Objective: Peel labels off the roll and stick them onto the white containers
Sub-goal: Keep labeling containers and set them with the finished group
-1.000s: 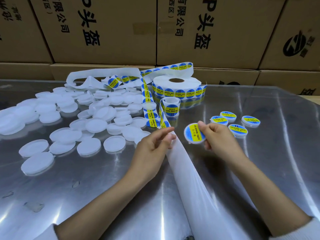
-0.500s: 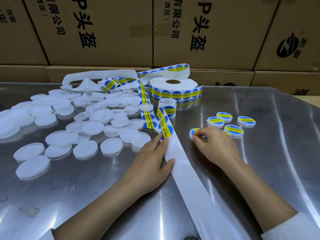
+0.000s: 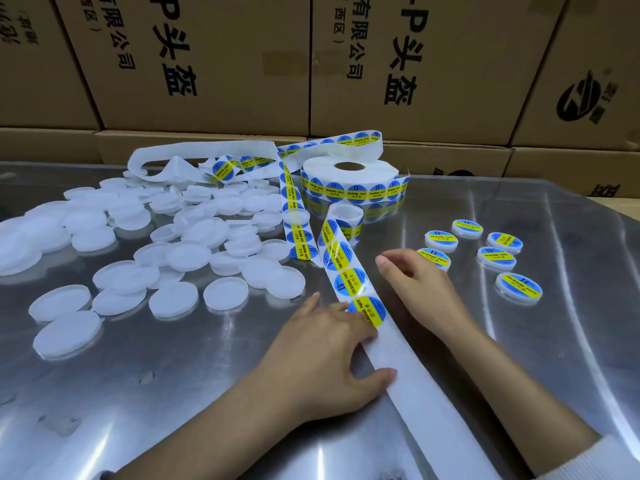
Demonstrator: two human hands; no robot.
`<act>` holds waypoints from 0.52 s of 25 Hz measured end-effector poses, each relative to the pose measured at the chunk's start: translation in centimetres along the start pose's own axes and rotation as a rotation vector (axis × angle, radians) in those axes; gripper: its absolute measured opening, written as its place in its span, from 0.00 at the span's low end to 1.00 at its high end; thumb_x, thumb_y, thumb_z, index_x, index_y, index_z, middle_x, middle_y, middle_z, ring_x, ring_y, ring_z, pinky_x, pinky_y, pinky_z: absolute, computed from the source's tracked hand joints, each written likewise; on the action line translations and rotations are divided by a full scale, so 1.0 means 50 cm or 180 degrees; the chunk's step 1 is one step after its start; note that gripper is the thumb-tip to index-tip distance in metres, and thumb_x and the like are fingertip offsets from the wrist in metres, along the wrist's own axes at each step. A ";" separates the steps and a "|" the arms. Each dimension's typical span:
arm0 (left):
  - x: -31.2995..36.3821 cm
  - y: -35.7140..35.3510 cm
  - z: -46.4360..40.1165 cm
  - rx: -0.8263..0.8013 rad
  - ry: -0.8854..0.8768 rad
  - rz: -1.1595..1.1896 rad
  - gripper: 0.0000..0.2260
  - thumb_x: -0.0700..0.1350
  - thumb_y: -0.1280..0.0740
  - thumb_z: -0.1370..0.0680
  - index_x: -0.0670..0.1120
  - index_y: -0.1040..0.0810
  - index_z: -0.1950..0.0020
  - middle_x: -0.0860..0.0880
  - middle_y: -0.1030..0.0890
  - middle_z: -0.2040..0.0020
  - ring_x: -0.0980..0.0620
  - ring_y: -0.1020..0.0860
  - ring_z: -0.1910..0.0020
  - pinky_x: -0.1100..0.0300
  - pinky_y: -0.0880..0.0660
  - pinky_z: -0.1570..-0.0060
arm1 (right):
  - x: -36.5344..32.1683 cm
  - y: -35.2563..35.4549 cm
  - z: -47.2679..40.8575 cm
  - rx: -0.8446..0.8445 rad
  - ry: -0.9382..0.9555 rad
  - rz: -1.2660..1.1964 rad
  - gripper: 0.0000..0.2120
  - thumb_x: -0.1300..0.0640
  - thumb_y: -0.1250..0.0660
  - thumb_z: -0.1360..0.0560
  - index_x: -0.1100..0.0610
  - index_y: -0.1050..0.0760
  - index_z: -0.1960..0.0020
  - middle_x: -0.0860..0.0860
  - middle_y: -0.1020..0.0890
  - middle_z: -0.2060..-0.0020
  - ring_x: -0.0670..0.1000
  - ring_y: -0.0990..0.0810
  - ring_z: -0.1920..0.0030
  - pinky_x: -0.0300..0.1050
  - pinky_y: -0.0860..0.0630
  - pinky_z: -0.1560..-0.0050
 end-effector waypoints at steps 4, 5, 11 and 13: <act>-0.007 0.004 -0.006 0.0182 0.0107 0.0162 0.20 0.65 0.41 0.25 0.55 0.25 0.40 0.59 0.22 0.44 0.59 0.27 0.43 0.59 0.49 0.30 | 0.014 -0.013 -0.001 -0.0574 -0.0398 -0.0078 0.09 0.50 0.33 0.26 0.54 0.22 0.50 0.48 0.17 0.61 0.48 0.19 0.54 0.46 0.25 0.48; -0.014 0.005 -0.009 0.0236 0.0160 0.0291 0.18 0.63 0.40 0.24 0.55 0.25 0.41 0.58 0.22 0.46 0.59 0.27 0.45 0.61 0.45 0.32 | 0.012 -0.014 0.001 -0.0739 -0.0419 -0.0091 0.07 0.51 0.33 0.26 0.54 0.21 0.54 0.47 0.17 0.66 0.48 0.20 0.58 0.44 0.25 0.51; -0.054 -0.015 -0.021 0.0395 0.0525 0.0785 0.26 0.61 0.34 0.27 0.55 0.31 0.30 0.60 0.34 0.30 0.60 0.34 0.34 0.66 0.36 0.40 | -0.004 -0.031 0.014 -0.1434 -0.0356 0.0360 0.10 0.50 0.30 0.27 0.55 0.21 0.64 0.49 0.21 0.69 0.46 0.27 0.67 0.43 0.29 0.60; -0.062 -0.025 -0.023 0.0374 0.0573 0.0729 0.29 0.62 0.34 0.27 0.54 0.34 0.28 0.59 0.35 0.28 0.60 0.38 0.32 0.71 0.42 0.42 | -0.008 -0.034 0.019 -0.1631 -0.0355 0.0364 0.09 0.51 0.30 0.27 0.55 0.20 0.62 0.50 0.21 0.68 0.45 0.27 0.66 0.40 0.30 0.59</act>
Point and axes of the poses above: each hand's wrist, its own z-axis away from the middle knuckle, its own y-axis out of the back of the hand, x = y × z, the point moved 6 cm from there along -z, towards the middle knuckle
